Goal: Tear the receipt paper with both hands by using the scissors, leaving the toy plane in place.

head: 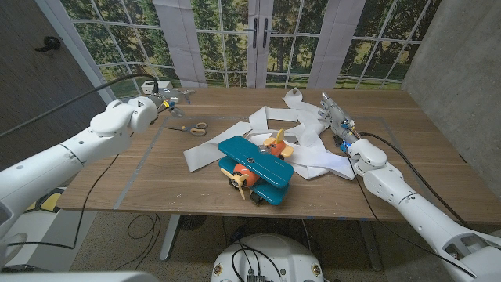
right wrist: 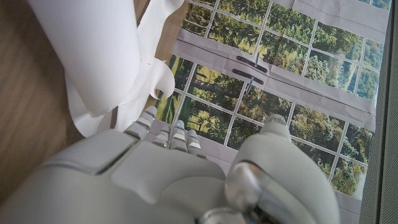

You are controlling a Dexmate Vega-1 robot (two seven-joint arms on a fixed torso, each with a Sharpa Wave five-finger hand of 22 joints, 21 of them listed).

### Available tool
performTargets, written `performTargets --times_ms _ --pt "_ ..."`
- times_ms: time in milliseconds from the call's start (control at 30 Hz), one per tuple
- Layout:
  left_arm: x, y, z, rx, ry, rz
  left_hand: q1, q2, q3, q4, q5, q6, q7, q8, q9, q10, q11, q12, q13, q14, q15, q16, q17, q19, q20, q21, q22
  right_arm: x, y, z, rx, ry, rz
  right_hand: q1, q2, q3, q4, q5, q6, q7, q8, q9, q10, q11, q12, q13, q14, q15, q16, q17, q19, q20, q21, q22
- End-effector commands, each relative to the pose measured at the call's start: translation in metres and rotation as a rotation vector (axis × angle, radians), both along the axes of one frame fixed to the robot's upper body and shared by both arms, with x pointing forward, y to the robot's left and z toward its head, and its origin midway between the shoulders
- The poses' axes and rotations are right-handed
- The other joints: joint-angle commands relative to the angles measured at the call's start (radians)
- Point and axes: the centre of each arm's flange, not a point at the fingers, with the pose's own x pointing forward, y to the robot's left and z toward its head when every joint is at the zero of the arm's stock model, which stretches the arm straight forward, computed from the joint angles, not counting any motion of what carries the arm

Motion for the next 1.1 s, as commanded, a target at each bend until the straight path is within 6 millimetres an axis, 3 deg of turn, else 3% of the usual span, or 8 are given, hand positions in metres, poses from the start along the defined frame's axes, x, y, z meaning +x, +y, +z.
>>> performTargets --times_ms 33,200,333,567,700,1100 --pt "0.0038 0.0011 -0.0011 -0.051 0.062 -0.007 0.007 -0.012 -0.024 0.003 -0.030 0.005 -0.002 0.011 0.002 0.005 0.016 -0.003 -0.006 -0.006 -0.040 -0.006 -0.002 0.009 0.000 0.005 0.002 0.0015 -0.0012 -0.0007 0.040 0.006 0.036 0.007 0.014 0.008 -0.003 -0.006 -0.007 -0.007 0.002 0.003 -0.005 0.003 0.000 0.006 -0.002 0.003 0.004 0.003 -0.003 0.005 0.001 0.003" --pt "0.0060 0.0045 0.0013 -0.085 0.096 -0.007 0.024 0.005 -0.039 0.005 -0.046 0.032 -0.023 0.017 0.001 0.043 0.015 -0.006 -0.031 -0.001 -0.055 -0.007 -0.006 0.010 -0.015 0.004 0.003 0.0012 -0.0008 -0.0007 0.055 0.008 0.048 0.011 0.018 0.012 -0.005 -0.007 -0.006 -0.008 0.002 0.003 -0.006 0.002 0.000 0.006 -0.002 0.004 0.004 0.003 -0.002 0.006 0.001 0.003" --pt "0.0070 0.0059 0.0030 -0.107 0.116 -0.012 0.047 0.011 -0.030 -0.004 -0.038 0.025 -0.022 0.011 0.000 0.041 0.008 -0.014 -0.042 -0.003 -0.046 -0.011 -0.009 0.006 -0.011 0.003 0.003 0.0007 -0.0003 -0.0009 0.057 0.006 0.055 0.015 0.021 0.014 -0.007 -0.008 -0.006 -0.008 0.002 0.003 -0.004 0.001 0.000 0.006 -0.001 0.004 0.005 0.003 -0.002 0.007 0.001 0.003" --pt "0.0063 0.0040 0.0036 -0.107 0.134 -0.008 0.079 0.022 -0.021 -0.009 -0.029 0.026 -0.012 0.009 0.000 0.040 0.019 -0.025 -0.057 -0.010 -0.036 -0.017 -0.011 0.008 0.000 0.003 0.003 -0.0007 -0.0001 -0.0022 0.070 0.006 0.064 0.019 0.024 0.017 -0.010 -0.011 -0.006 -0.009 0.002 0.003 -0.004 0.001 0.001 0.006 -0.001 0.004 0.005 0.002 -0.001 0.008 0.002 0.003" --pt "0.0048 0.0035 0.0039 -0.101 0.136 0.001 0.093 0.024 -0.019 -0.009 -0.026 0.026 -0.011 0.008 0.000 0.050 0.004 -0.025 -0.063 -0.009 -0.035 -0.017 -0.011 0.007 0.000 0.003 0.003 -0.0012 -0.0001 -0.0031 0.088 0.013 0.069 0.021 0.025 0.019 -0.011 -0.012 -0.005 -0.010 0.003 0.003 -0.003 0.001 0.001 0.006 0.000 0.004 0.005 0.002 -0.001 0.008 0.002 0.003" --pt "0.0048 0.0054 0.0028 -0.078 0.144 0.022 0.128 0.019 -0.014 -0.009 -0.004 0.011 -0.012 -0.001 0.000 0.022 -0.008 -0.042 -0.072 -0.019 -0.029 -0.023 -0.011 -0.004 -0.006 -0.001 0.003 -0.0004 0.0022 -0.0053 0.104 0.018 0.080 0.028 0.031 0.025 -0.016 -0.016 -0.003 -0.010 0.003 0.003 -0.002 0.000 0.001 0.006 0.000 0.004 0.005 0.002 -0.001 0.009 0.002 0.003"
